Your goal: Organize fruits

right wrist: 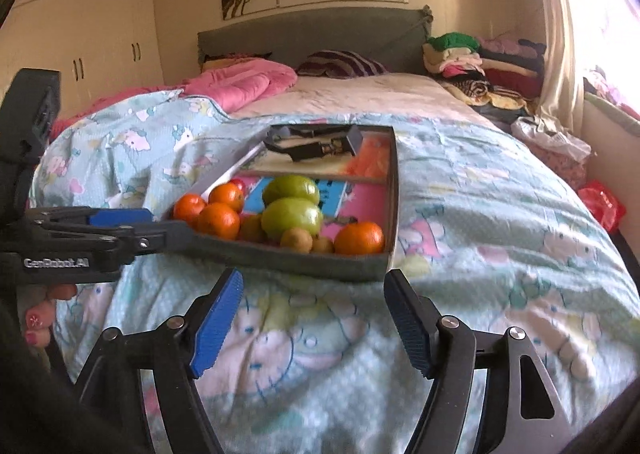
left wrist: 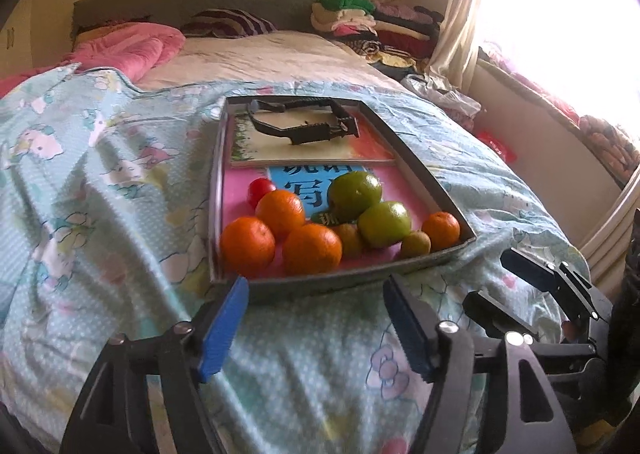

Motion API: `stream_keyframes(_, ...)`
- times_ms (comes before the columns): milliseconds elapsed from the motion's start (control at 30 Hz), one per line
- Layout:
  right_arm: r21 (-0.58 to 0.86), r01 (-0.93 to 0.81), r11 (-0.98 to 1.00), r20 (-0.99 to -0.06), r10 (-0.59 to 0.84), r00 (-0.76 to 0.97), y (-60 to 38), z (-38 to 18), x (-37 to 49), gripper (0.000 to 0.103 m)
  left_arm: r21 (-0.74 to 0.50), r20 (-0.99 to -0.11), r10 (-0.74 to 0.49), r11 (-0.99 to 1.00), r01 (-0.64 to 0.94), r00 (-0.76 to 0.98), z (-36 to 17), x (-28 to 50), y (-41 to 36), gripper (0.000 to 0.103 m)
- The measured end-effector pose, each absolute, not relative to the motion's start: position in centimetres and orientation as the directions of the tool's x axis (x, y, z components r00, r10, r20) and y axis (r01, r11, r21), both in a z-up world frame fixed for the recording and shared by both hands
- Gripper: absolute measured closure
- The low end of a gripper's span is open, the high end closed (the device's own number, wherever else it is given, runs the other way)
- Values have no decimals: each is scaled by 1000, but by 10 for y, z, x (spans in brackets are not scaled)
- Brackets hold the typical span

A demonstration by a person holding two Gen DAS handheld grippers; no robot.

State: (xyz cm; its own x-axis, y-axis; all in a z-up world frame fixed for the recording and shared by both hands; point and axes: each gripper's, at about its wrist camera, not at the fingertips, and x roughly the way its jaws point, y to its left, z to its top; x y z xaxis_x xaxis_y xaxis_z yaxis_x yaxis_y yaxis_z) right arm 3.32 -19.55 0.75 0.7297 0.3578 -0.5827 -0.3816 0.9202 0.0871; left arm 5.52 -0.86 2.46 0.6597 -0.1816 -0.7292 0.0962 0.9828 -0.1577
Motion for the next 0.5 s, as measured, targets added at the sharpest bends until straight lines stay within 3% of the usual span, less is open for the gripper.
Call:
stream_keyframes(233,81,-360,930,-591,335,734,-197,-2,13,24,-150,-724,-156,986,68,672,12,19,-6,15)
stream_keyframes(500,95,-350,932,-566,340,751,-196,-4,3,22,-147,-734,-116,989,10,670,3,2,-5,14)
